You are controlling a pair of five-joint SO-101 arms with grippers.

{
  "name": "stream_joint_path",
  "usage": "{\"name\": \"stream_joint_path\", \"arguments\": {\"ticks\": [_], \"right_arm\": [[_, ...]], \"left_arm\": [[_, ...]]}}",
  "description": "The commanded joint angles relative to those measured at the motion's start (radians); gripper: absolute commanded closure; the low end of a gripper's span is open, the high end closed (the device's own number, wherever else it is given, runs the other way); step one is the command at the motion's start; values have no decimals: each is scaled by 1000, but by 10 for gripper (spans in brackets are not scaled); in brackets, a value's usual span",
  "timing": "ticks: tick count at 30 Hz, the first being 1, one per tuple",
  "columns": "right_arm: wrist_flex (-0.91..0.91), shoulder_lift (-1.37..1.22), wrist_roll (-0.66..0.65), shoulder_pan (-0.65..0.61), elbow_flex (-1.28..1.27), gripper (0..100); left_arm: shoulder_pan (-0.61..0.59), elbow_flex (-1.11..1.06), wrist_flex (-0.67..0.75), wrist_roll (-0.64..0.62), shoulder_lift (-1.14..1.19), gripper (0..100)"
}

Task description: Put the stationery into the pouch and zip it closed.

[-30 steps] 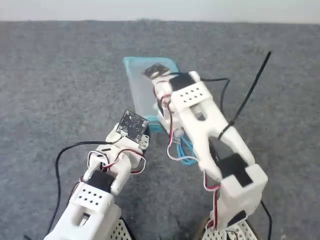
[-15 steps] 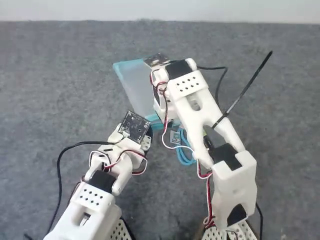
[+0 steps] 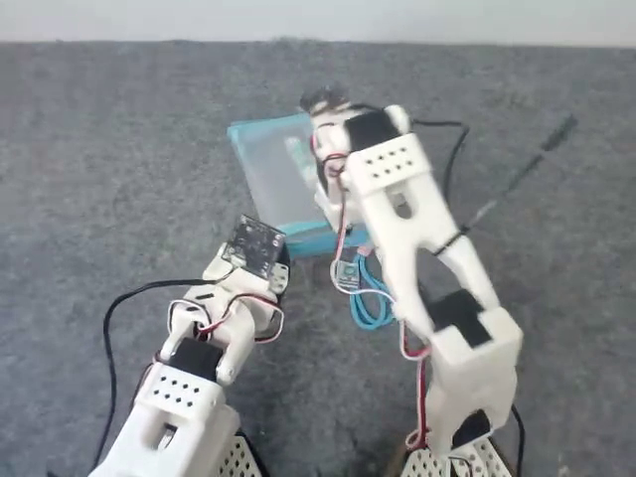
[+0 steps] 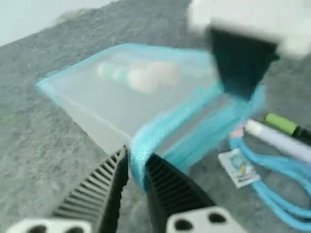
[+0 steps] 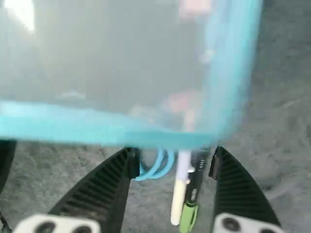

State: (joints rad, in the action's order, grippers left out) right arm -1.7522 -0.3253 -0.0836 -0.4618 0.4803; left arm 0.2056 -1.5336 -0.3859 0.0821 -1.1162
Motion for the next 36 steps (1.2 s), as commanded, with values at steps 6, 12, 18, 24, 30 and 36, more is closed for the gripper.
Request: {"name": "stream_joint_path", "arguments": {"ticks": [6, 12, 18, 24, 30, 36], "right_arm": [[-25, 329, -78, 28, -155, 757], [186, 549, -100, 122, -621, 757], [340, 671, -196, 200, -1028, 763], [483, 685, -287, 300, -1226, 869], [585, 682, -313, 305, -1327, 866], [673, 680, -313, 309, -1399, 867]], "left_arm": [[-150, 35, 23, -91, -25, 989], [-304, 70, 18, -204, -21, 989], [-210, 39, 17, -120, -23, 989], [-210, 36, 17, -118, -23, 989], [-206, 36, 17, -118, -23, 989], [-204, 28, 17, -118, -23, 989]]}}
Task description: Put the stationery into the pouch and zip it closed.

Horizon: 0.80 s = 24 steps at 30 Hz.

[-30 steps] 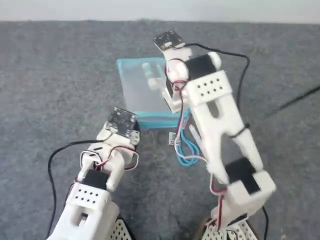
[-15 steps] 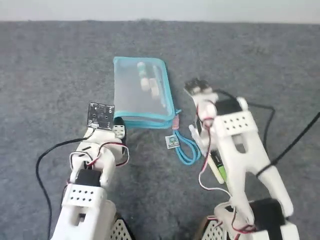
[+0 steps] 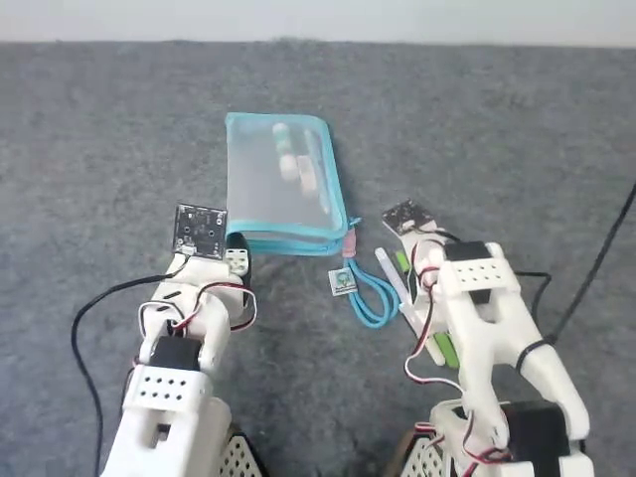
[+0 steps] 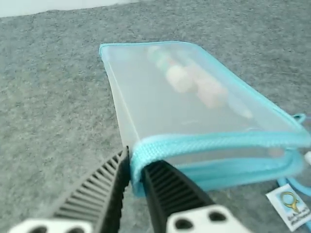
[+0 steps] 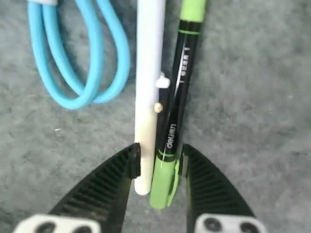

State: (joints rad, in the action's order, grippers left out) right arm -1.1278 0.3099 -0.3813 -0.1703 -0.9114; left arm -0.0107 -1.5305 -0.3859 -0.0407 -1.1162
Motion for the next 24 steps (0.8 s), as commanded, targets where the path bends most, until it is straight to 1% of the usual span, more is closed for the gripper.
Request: {"name": "stream_joint_path", "arguments": {"ticks": [1, 10, 14, 17, 20, 24], "right_arm": [[61, 45, -15, 19, -17, 868], [77, 45, -17, 13, -64, 869], [122, 38, -12, -12, -100, 872], [147, -13, -9, -15, -95, 928], [153, -90, 5, 2, -35, 969], [153, -176, 78, 58, 115, 971]], "left_arm": [[12, 25, 17, 5, -23, 989], [12, 25, 17, 5, -23, 989], [12, 25, 17, 5, -23, 989], [8, 25, 17, 5, -23, 989], [8, 25, 17, 5, -23, 989], [11, 25, 17, 5, -23, 989]]}}
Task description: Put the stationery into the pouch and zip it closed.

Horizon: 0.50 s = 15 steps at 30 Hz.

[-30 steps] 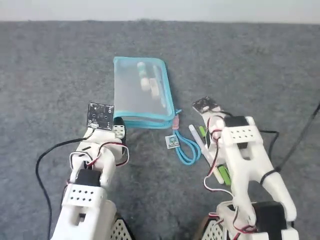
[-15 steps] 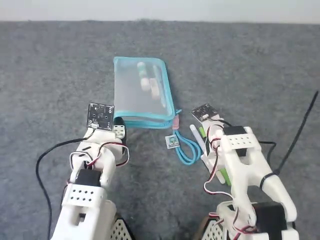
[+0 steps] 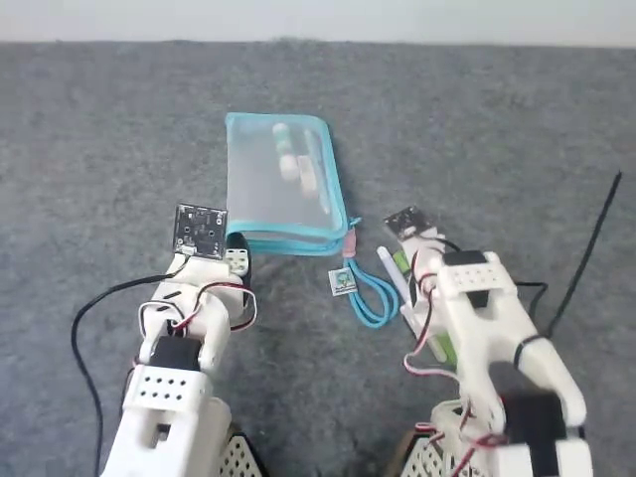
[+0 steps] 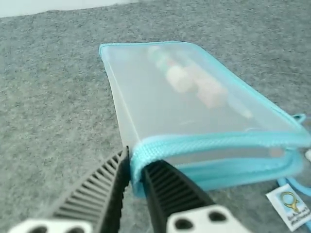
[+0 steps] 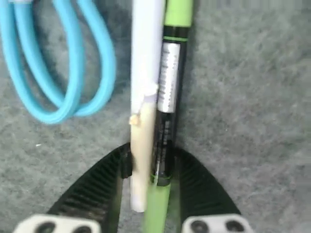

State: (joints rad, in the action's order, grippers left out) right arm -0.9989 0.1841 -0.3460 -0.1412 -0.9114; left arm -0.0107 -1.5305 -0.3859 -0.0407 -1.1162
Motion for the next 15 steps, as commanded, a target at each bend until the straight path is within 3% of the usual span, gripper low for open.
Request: {"name": "stream_joint_path", "arguments": {"ticks": [1, 7, 15], "right_arm": [[24, -70, 51, 39, 157, 971], [2, -166, 118, 104, 404, 969], [-120, -355, 121, 99, 655, 956]], "left_arm": [[11, 25, 17, 5, -23, 989], [12, 25, 17, 5, -23, 989], [12, 27, 17, 5, -23, 989]]}}
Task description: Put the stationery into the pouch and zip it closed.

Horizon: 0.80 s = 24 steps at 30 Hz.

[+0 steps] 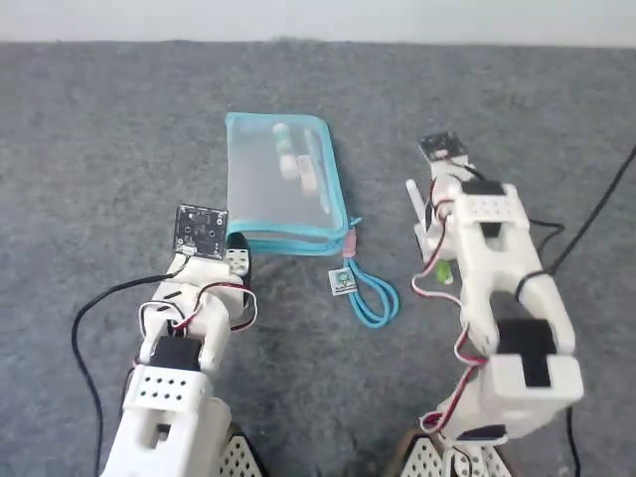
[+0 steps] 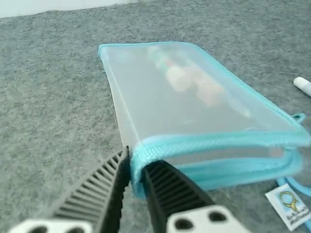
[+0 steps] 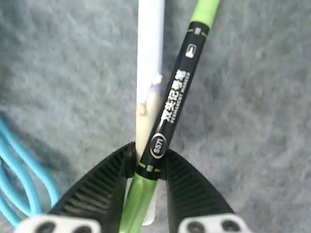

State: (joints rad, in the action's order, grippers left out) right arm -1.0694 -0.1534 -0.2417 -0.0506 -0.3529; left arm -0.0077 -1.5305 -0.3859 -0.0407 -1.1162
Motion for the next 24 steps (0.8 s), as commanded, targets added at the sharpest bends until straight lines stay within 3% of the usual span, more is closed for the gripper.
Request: {"name": "stream_joint_path", "arguments": {"ticks": [1, 8, 24], "right_arm": [[-59, -35, 17, 8, 103, 937], [-62, -82, 15, 18, 107, 792], [-53, 47, 12, 143, 101, 793]], "left_arm": [[9, 27, 17, 5, -23, 989], [9, 28, 17, 6, -23, 989], [11, 28, 18, 6, -23, 989]]}}
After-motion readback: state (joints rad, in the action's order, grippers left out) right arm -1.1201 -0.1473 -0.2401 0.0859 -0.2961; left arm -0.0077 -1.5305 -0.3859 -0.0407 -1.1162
